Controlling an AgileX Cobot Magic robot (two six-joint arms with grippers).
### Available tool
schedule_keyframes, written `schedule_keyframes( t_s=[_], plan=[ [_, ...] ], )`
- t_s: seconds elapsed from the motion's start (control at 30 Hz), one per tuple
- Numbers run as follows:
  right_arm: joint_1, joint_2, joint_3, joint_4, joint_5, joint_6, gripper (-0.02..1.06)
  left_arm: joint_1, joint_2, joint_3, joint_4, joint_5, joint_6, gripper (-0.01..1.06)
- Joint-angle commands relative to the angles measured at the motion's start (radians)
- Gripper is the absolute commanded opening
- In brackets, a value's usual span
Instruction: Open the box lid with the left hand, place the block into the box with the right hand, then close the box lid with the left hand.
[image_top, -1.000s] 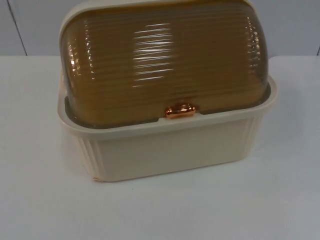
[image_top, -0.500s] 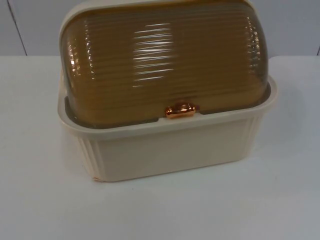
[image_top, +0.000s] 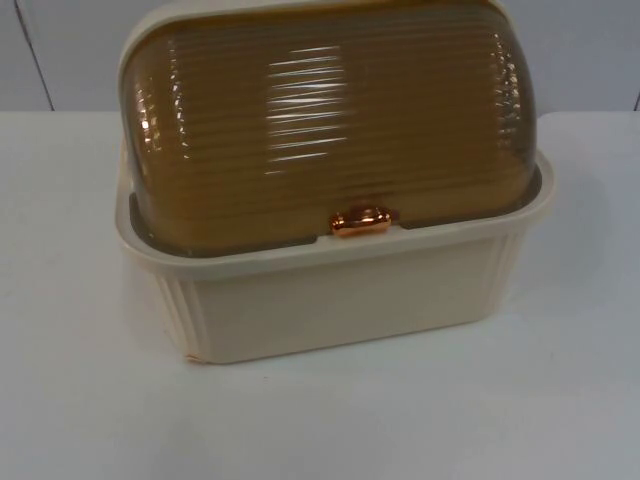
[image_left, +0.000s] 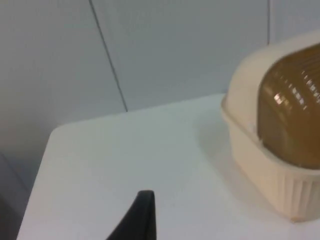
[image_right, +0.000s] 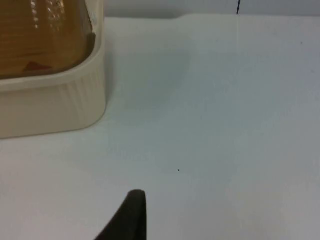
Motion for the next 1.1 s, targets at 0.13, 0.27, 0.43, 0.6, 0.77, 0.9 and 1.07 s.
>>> schedule_keyframes(
  t_s=[0.13, 0.27, 0.43, 0.6, 0.77, 0.9, 1.07],
  plan=[
    [0.004, -0.003, 0.009, -0.003, -0.025, 0.008, 1.05, -0.006, -0.001, 0.051, 0.056, 0.027, -0.034, 1.05],
    [0.004, -0.003, 0.009, -0.003, -0.025, 0.008, 1.05, -0.006, -0.001, 0.086, 0.050, 0.039, -0.041, 1.05],
    [0.004, -0.003, 0.009, -0.003, -0.025, 0.008, 1.05, -0.006, -0.001, 0.129, 0.050, 0.063, -0.083, 1.05],
    [0.004, -0.003, 0.009, -0.003, -0.025, 0.008, 1.05, -0.006, -0.001, 0.165, 0.050, 0.039, -0.088, 1.05],
    [0.004, -0.003, 0.009, -0.003, -0.025, 0.008, 1.05, -0.006, -0.001, 0.164, 0.050, 0.039, -0.102, 1.05],
    [0.004, -0.003, 0.009, -0.003, -0.025, 0.008, 1.05, -0.008, -0.001, 0.164, 0.050, 0.039, -0.149, 1.05],
    [0.004, -0.003, 0.009, -0.003, -0.025, 0.008, 1.05, -0.030, -0.001, 0.164, 0.050, 0.039, -0.149, 1.05]
  ],
)
